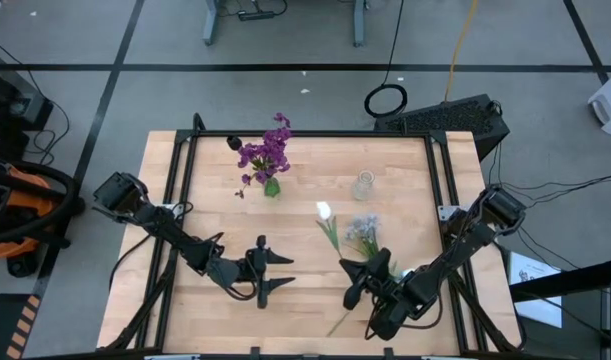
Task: Sort flowers into vase by color
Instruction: Put the top white flower into the transparent vase
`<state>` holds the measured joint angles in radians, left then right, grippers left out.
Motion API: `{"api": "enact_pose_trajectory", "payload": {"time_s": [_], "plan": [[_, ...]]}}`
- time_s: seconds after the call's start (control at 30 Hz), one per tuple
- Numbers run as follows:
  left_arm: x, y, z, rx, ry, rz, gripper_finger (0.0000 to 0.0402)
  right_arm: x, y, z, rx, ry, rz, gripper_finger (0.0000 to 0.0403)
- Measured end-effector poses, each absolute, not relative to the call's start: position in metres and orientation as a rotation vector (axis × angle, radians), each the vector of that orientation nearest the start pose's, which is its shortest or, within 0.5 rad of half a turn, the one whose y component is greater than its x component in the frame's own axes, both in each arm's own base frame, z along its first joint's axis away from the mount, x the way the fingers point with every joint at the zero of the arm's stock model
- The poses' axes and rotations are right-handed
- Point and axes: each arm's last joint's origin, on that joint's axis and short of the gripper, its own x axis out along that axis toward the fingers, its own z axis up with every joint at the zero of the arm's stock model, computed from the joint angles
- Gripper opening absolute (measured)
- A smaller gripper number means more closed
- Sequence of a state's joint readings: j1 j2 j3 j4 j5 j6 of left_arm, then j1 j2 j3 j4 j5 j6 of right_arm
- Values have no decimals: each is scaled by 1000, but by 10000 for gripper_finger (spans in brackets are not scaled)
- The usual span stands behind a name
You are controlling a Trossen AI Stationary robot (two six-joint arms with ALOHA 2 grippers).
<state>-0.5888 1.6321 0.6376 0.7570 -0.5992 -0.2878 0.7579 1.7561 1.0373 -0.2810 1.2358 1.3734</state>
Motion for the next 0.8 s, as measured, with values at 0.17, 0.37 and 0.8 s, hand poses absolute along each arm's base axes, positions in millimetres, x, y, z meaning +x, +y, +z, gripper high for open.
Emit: {"api": "enact_pose_trajectory", "payload": {"time_s": [0.17, 0.37, 0.8], "plan": [[268, -160, 176, -157, 188, 17, 221, 277, 212, 219, 354, 160, -644, 0], [270, -168, 184, -174, 167, -24, 221, 280, 215, 267, 233, 89, -624, 0], [285, -182, 215, -123, 37, -57, 221, 282, 201, 338, 33, 2, -382, 0]]}}
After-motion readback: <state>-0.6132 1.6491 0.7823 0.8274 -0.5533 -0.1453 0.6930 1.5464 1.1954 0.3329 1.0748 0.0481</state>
